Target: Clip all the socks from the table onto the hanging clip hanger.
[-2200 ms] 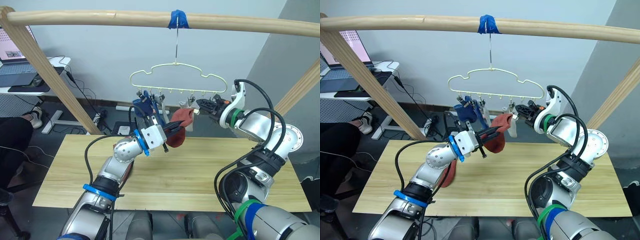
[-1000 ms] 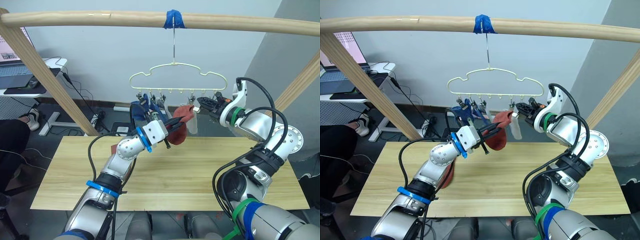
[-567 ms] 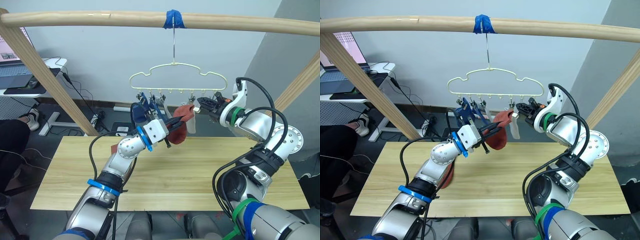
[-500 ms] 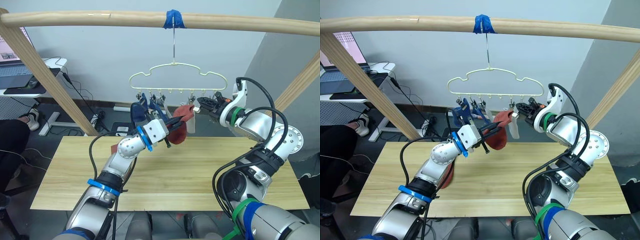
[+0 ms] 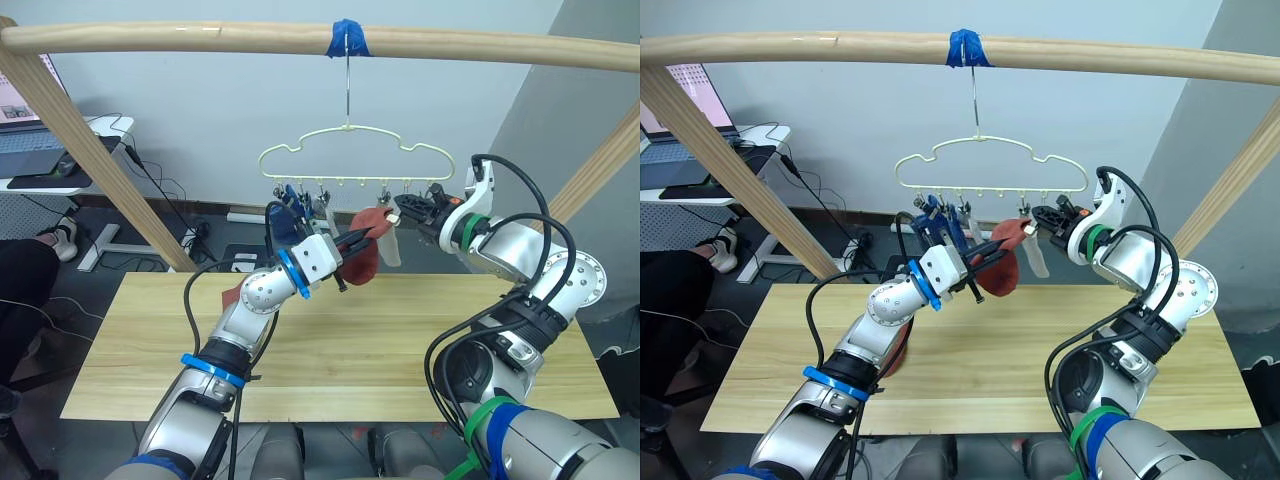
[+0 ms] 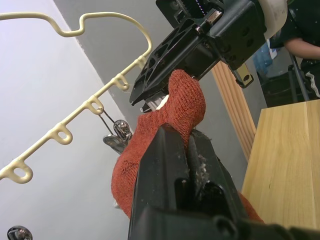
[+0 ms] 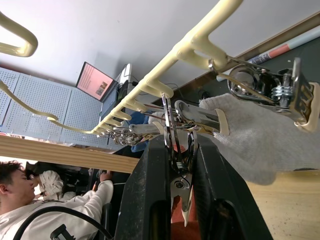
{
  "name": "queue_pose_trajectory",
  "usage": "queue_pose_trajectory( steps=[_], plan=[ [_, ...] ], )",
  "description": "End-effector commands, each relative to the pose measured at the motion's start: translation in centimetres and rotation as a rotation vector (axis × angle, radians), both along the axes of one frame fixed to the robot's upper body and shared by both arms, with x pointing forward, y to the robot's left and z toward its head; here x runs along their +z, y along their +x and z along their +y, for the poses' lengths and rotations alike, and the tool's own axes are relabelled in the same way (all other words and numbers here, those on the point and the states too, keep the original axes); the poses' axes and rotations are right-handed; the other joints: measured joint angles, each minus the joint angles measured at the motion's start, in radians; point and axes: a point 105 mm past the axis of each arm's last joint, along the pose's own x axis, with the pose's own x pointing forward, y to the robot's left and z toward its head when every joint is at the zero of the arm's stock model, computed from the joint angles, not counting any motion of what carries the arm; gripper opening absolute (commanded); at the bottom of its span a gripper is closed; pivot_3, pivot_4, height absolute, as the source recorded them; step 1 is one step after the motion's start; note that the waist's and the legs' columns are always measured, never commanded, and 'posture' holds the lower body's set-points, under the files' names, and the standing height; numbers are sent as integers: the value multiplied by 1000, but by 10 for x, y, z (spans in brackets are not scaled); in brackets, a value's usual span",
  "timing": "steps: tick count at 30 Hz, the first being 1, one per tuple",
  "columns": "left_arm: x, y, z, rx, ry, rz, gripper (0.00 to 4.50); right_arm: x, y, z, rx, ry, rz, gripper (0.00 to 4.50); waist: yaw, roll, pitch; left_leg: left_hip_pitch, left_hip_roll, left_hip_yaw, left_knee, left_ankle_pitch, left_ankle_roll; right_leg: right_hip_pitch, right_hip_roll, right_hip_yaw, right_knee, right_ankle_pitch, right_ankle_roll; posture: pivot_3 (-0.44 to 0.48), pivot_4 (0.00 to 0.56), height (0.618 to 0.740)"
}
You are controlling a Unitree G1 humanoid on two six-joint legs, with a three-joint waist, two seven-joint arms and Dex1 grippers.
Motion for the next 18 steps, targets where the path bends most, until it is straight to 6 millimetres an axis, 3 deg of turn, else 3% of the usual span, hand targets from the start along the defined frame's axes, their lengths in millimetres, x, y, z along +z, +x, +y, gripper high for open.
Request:
queue_pose_trajectory(
  steps=[1, 18],
  plan=[
    [7, -5, -7, -30, -9, -40, 24, 17, -1, 9, 37, 31, -58, 361, 0, 0, 0, 0, 0, 0, 0, 0, 0, 0, 0, 0, 0, 0, 0, -26, 151, 740],
    [15, -4, -12, -41, -23, -62, 24, 15, -4, 16, 60, 23, -62, 361, 0, 0, 0, 0, 0, 0, 0, 0, 0, 0, 0, 0, 0, 0, 0, -21, 142, 740]
  ],
)
